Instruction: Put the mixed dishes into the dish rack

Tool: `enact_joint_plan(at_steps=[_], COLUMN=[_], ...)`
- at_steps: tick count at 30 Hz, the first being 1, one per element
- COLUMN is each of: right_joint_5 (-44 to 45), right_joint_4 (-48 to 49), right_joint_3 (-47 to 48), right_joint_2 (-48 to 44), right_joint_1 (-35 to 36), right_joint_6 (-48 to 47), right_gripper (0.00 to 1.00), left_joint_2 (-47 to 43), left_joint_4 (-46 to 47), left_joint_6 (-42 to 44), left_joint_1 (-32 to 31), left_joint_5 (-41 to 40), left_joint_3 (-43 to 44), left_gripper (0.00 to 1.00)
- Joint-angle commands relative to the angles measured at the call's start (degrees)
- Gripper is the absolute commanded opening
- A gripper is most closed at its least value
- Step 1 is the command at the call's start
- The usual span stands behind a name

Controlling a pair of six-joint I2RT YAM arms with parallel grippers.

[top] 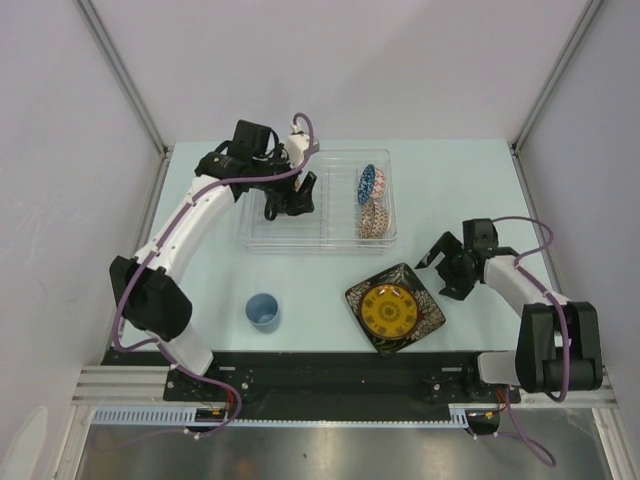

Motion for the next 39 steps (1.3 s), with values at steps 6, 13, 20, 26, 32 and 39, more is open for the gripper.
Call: enact_joint_plan(at_steps=[6,13,20,26,32,39], right_joint_5=[0.18,-7.82,-14.16,-13.55,-14.43,-10.82], right_joint_4=[-13.83,-18.05,-15.07,-11.2,-6.54,-5.13], right_joint_3=[6.81,5.15,1.19,0.75,0.39,-1.36], right_joint_2=[-11.06,-14.59,-12.31,-8.02,-1.85,-1.23], right_joint_1=[-3.87,1.23,2.38,4.31,6.07,9.94], right_joint_6=[-11.81,-16.74,-17.27,-16.04,-16.3,-15.86], right_gripper=[1.0,0.95,0.91,0.9,0.87,0.86], left_joint_2=[0.36,-0.96,-2.72,0.01,3.26,0.46], left_joint_4=[-3.35,1.02,6.31,7.1,7.72,7.02], left_joint_6=[6.74,13.07,16.68,15.45,14.84,13.87], left_joint_1=[-3.49,-7.27,-13.77,-17.81,-20.36,-21.25], left_joint_5=[2.23,-2.52,-7.44,-7.62,-8.85,-10.17], left_joint_3=[3.71,-8.68,-18.36,-17.92,-16.52,-11.87], left_gripper=[0.82,0.8,0.79,0.78,0.76,0.75])
